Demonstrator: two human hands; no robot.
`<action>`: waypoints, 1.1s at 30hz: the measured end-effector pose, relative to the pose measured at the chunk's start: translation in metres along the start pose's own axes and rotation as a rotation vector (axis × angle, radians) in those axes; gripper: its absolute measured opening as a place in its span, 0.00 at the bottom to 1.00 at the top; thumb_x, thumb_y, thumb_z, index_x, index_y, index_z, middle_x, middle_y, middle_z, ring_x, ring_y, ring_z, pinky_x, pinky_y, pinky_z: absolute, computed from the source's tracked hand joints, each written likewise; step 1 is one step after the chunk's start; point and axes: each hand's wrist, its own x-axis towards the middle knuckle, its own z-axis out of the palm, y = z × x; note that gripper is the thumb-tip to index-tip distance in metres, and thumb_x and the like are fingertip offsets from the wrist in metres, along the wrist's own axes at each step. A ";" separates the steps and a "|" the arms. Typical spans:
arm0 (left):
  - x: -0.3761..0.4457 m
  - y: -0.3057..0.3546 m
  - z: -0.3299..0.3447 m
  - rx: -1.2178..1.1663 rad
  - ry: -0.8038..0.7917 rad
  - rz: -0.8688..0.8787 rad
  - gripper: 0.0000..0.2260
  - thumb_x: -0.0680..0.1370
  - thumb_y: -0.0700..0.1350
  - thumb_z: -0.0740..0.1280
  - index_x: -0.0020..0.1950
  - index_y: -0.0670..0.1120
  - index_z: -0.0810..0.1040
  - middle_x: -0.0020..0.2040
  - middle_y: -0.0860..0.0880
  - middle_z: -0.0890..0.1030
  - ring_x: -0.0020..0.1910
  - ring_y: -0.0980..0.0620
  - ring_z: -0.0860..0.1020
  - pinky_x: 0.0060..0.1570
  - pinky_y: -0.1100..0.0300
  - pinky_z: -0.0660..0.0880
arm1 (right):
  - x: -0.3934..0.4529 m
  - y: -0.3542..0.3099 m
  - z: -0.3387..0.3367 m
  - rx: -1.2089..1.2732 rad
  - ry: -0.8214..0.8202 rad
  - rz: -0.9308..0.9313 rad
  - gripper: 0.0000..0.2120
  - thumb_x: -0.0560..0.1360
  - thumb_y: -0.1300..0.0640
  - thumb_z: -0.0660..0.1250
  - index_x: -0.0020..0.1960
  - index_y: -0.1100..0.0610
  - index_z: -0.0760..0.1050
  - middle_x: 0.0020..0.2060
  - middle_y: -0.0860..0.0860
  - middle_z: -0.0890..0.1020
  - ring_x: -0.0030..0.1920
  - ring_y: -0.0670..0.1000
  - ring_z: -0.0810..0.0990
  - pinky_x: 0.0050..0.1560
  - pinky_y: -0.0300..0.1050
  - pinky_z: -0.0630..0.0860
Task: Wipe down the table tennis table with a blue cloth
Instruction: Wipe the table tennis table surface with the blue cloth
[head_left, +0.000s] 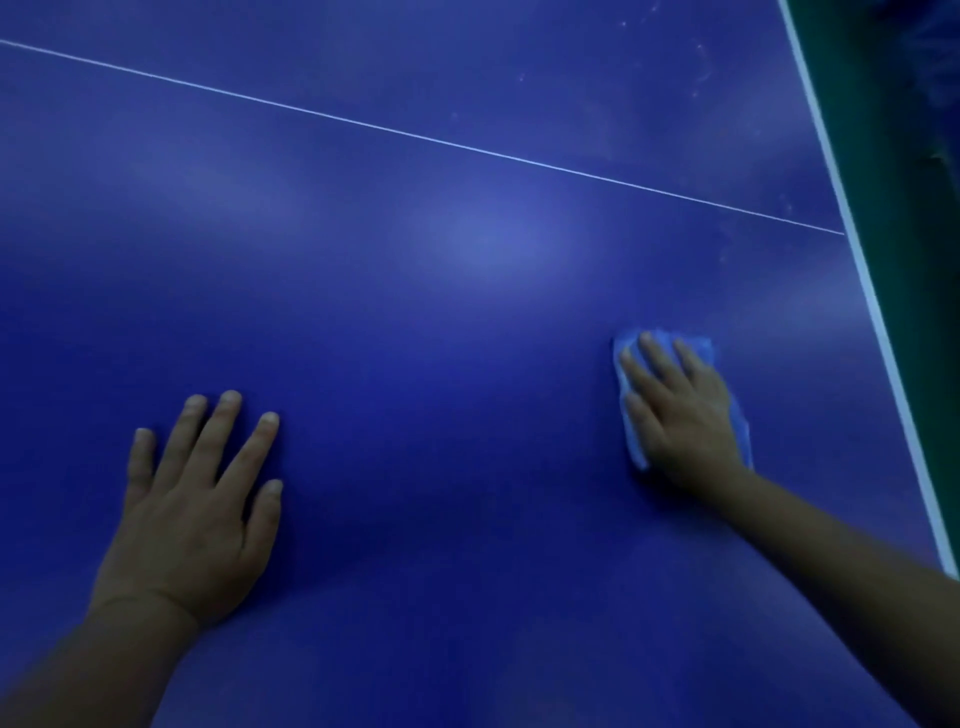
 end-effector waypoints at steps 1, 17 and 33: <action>0.000 0.000 0.000 -0.003 -0.005 -0.005 0.28 0.80 0.57 0.50 0.77 0.46 0.65 0.79 0.42 0.60 0.79 0.42 0.53 0.75 0.42 0.42 | -0.019 -0.009 -0.003 0.008 0.042 -0.050 0.26 0.81 0.44 0.51 0.75 0.52 0.69 0.76 0.54 0.67 0.76 0.63 0.64 0.71 0.68 0.63; -0.051 0.034 -0.005 -0.083 0.094 0.106 0.31 0.80 0.58 0.47 0.79 0.43 0.60 0.81 0.44 0.56 0.80 0.45 0.51 0.75 0.49 0.36 | -0.231 -0.072 0.041 0.105 0.084 0.092 0.24 0.82 0.42 0.51 0.75 0.45 0.68 0.77 0.47 0.66 0.76 0.59 0.63 0.70 0.66 0.63; -0.167 0.089 0.018 -0.107 -0.104 0.461 0.29 0.80 0.56 0.49 0.76 0.43 0.68 0.78 0.42 0.62 0.79 0.45 0.54 0.77 0.40 0.47 | -0.361 -0.079 0.055 0.140 0.030 0.383 0.24 0.82 0.41 0.50 0.76 0.44 0.66 0.79 0.44 0.61 0.79 0.55 0.56 0.75 0.64 0.55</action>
